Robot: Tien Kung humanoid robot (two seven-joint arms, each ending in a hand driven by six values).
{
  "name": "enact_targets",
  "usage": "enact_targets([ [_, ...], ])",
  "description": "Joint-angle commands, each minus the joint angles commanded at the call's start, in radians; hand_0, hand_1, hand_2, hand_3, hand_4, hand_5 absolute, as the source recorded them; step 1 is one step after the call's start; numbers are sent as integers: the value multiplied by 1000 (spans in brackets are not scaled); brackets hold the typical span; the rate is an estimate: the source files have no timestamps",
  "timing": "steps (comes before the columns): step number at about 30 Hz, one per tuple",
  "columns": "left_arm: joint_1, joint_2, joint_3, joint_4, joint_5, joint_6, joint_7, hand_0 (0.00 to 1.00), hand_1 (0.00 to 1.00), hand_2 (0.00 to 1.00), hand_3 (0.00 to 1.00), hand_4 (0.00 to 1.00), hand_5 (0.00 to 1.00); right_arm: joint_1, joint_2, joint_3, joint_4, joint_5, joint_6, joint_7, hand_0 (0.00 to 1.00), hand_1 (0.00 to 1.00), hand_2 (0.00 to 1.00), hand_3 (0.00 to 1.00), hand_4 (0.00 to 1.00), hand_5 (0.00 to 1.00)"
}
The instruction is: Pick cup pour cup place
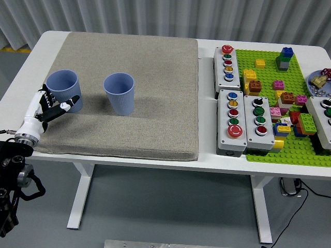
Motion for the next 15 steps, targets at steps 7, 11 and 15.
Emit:
enact_targets([
  [7, -20, -6, -8, 27, 6, 0, 0, 897, 904, 998, 998, 959, 330, 2, 0, 1, 0, -1, 0, 0, 732, 696, 744, 600, 122, 256],
  [11, -42, -11, -5, 50, 18, 0, 1, 897, 904, 998, 998, 959, 330, 6, -1, 0, 0, 1, 1, 0, 732, 696, 744, 600, 122, 256],
  [15, -51, -20, -2, 63, 27, 0, 1, 897, 904, 998, 998, 961, 338, 8, -1, 2, 0, -1, 1, -1, 732, 696, 745, 600, 123, 257],
])
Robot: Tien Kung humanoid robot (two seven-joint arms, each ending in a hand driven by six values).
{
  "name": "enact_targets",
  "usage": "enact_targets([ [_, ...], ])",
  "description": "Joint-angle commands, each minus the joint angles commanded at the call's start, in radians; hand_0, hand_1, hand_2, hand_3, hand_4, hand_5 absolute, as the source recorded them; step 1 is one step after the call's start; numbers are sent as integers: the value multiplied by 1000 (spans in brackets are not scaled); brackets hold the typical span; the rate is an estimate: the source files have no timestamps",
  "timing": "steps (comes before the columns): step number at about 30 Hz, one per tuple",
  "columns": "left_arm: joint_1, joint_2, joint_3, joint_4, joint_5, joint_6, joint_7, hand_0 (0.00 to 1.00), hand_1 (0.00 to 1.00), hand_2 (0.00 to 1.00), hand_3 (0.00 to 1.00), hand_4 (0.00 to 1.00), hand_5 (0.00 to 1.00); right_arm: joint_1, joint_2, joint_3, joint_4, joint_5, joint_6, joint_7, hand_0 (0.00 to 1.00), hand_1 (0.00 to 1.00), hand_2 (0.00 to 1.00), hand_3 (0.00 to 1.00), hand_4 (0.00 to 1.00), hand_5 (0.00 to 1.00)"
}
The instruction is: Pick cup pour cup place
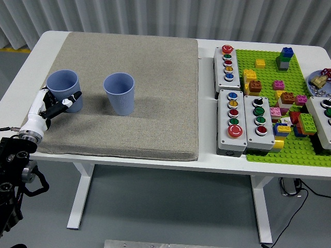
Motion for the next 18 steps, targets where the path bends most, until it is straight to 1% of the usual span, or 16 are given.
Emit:
enact_targets([
  [4, 0, -5, 1, 4, 8, 1, 1, 898, 905, 998, 998, 960, 339, 0, 0, 0, 0, 0, 1, 0, 733, 696, 745, 599, 123, 257],
  [18, -4, -3, -9, 3, 12, 4, 4, 898, 904, 998, 998, 962, 347, 2, 0, -1, 0, 1, 2, -1, 733, 696, 745, 599, 123, 256],
])
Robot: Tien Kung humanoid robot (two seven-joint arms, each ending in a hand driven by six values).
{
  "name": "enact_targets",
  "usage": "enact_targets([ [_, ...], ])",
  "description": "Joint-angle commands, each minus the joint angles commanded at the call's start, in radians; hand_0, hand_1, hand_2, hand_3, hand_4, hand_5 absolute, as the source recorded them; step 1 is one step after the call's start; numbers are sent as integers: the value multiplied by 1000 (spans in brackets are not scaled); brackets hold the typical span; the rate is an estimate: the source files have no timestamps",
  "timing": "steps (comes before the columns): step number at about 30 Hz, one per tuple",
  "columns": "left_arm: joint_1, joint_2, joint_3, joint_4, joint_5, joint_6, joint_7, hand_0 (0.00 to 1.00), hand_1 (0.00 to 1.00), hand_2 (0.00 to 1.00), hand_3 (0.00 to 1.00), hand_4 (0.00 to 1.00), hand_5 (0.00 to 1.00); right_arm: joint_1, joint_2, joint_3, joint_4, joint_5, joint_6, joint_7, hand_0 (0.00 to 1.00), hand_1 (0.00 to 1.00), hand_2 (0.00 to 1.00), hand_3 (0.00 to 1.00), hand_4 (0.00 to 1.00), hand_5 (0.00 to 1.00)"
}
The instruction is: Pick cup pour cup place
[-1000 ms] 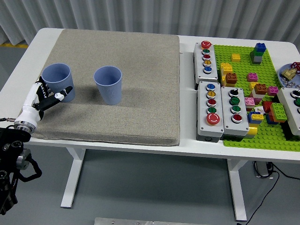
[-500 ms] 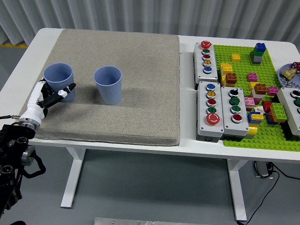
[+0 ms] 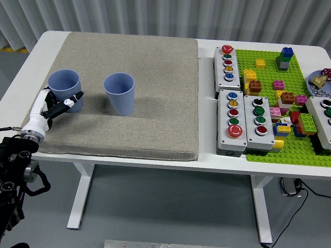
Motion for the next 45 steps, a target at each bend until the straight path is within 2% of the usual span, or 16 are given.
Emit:
enact_targets([
  [8, 0, -3, 2, 1, 8, 5, 1, 897, 904, 998, 998, 963, 353, -3, 0, -2, 0, -2, 2, -1, 733, 696, 745, 599, 123, 256],
  [9, 1, -3, 1, 1, 9, 5, 1, 794, 889, 998, 998, 945, 320, -3, 0, -2, 0, 0, 2, -1, 733, 697, 745, 599, 122, 255],
  [20, -2, -5, 3, 0, 9, 19, -1, 757, 869, 998, 998, 927, 295, -2, -1, -5, 0, 2, 4, -1, 734, 697, 745, 599, 122, 254],
  [21, -1, -5, 2, 0, 8, 24, -3, 649, 801, 998, 998, 835, 154, -2, -1, -6, 0, 3, 4, 0, 734, 697, 745, 599, 123, 253],
  [26, -2, -6, 2, -1, 10, 27, -2, 649, 801, 998, 998, 835, 154, -2, -1, -6, 0, 2, 5, -1, 734, 697, 745, 599, 123, 253],
  [27, -2, -6, 1, -1, 10, 27, -1, 596, 768, 997, 998, 793, 116, -2, -1, -6, 0, 3, 5, -1, 734, 697, 745, 599, 123, 253],
  [38, -2, -9, 12, -3, 6, 41, 1, 578, 731, 973, 987, 769, 102, 2, -2, -9, 0, 7, 7, -1, 734, 697, 746, 599, 123, 253],
  [39, -2, -9, 13, -3, 5, 41, 1, 533, 702, 951, 912, 735, 92, 1, -2, -9, 0, 6, 7, -1, 734, 697, 746, 599, 123, 253],
  [45, 1, -12, 16, -10, 6, 47, -2, 531, 704, 939, 891, 728, 85, 1, -3, -12, 0, 8, 7, -1, 734, 697, 746, 599, 123, 253],
])
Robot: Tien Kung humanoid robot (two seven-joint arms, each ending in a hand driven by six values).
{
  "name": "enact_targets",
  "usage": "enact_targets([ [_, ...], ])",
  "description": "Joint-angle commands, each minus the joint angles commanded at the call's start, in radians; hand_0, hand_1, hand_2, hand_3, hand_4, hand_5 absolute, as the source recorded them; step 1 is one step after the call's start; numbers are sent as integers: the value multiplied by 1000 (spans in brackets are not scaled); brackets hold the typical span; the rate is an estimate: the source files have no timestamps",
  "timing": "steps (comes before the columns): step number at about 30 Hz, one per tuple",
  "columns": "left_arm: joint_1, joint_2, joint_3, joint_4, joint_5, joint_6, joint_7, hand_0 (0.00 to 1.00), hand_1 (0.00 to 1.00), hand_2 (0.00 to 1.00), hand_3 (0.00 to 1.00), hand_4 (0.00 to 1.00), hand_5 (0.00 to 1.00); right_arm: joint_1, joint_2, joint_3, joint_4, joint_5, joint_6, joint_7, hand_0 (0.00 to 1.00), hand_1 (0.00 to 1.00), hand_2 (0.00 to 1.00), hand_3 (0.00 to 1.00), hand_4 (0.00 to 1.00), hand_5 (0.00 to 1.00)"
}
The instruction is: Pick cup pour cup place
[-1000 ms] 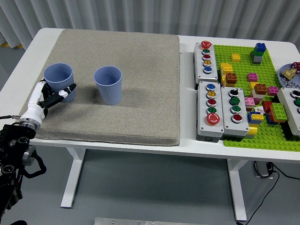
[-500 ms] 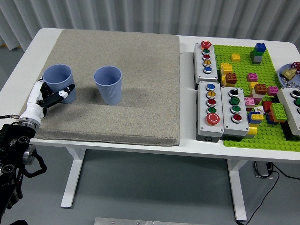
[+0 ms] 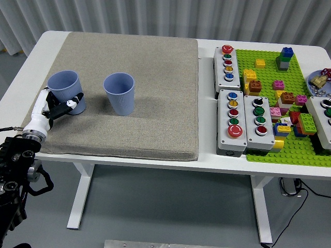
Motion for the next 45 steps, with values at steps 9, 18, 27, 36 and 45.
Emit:
enact_targets([
  [9, 1, -1, 6, -11, -6, 12, -5, 528, 694, 877, 866, 715, 95, 2, -1, -3, 0, 3, 1, 0, 734, 697, 746, 599, 123, 253],
  [18, 4, -1, 1, -14, -11, 30, -10, 519, 654, 742, 685, 706, 96, 1, -1, -4, 0, 3, 1, 0, 734, 697, 746, 599, 122, 250],
  [27, 4, -1, 1, -19, -16, 39, -13, 507, 631, 697, 637, 701, 100, 1, -1, -5, 0, 4, 1, 0, 735, 697, 745, 599, 123, 252],
  [36, 8, -1, 1, -26, -19, 39, -14, 493, 611, 696, 632, 683, 107, -2, -1, -6, 0, 1, 3, -1, 735, 698, 745, 599, 122, 249],
  [45, 18, 4, 8, -67, -20, 45, -14, 489, 605, 695, 629, 676, 109, -3, -2, -6, 0, 0, 3, -1, 735, 697, 745, 599, 122, 250],
])
